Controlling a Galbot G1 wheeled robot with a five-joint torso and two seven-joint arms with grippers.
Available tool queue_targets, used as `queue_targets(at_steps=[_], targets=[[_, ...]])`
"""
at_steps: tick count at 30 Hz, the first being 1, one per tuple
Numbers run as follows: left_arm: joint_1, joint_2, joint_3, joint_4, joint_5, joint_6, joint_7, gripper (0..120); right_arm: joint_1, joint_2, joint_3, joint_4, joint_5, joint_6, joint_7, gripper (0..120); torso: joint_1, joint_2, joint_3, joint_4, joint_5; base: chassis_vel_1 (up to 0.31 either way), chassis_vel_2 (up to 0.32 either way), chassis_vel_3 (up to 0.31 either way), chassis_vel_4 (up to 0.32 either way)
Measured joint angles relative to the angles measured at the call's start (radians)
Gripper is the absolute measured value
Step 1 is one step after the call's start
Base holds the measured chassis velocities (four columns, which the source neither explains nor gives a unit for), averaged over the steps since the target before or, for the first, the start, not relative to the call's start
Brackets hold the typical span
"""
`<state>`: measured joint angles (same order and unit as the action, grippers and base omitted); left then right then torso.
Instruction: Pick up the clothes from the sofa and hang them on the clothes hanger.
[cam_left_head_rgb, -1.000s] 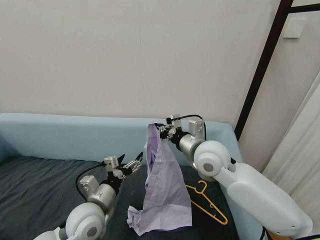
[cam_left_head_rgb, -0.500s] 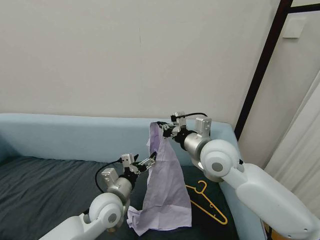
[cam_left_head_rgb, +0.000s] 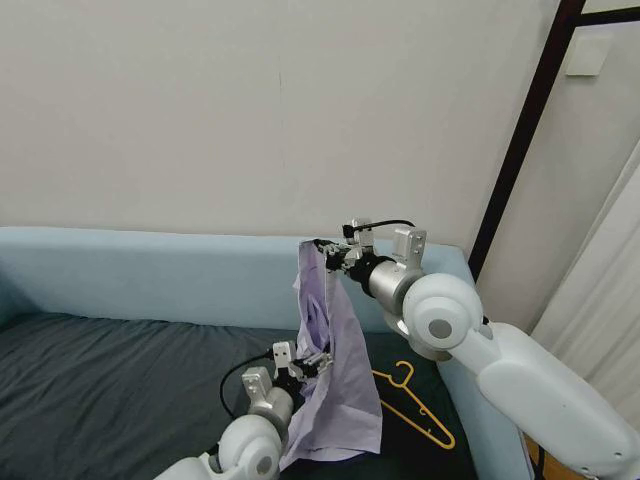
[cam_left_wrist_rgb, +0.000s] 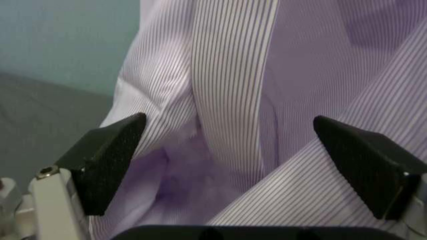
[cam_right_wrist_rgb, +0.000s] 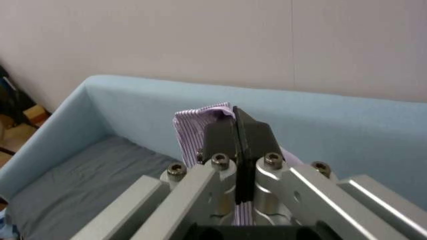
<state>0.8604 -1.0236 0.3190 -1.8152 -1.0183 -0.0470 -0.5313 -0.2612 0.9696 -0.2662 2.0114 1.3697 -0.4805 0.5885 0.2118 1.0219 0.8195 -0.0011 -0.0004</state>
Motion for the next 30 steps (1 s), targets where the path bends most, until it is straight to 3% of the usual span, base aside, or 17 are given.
queue_targets(at_steps=[13,20,30], targets=[[0.095,-0.128,0.014,-0.011,0.0,0.01,-0.07,96,-0.062,-0.073,0.026,0.024,-0.002,-0.004,-0.011,0,0.0,0.0,0.0,-0.0002,0.0001,0.0,0.0,0.0,0.0],[0.118,-0.138,0.027,-0.037,0.027,0.011,-0.077,95,-0.092,-0.097,0.038,0.028,-0.009,-0.007,-0.019,0,0.0,0.0,0.0,-0.0002,0.0,0.0,0.0,0.0,0.0],[0.105,-0.174,0.004,-0.008,0.023,-0.013,-0.084,95,-0.096,-0.122,0.044,0.039,-0.002,-0.009,-0.021,0,0.0,0.0,0.0,-0.0003,-0.0001,0.0,0.0,0.0,0.0]])
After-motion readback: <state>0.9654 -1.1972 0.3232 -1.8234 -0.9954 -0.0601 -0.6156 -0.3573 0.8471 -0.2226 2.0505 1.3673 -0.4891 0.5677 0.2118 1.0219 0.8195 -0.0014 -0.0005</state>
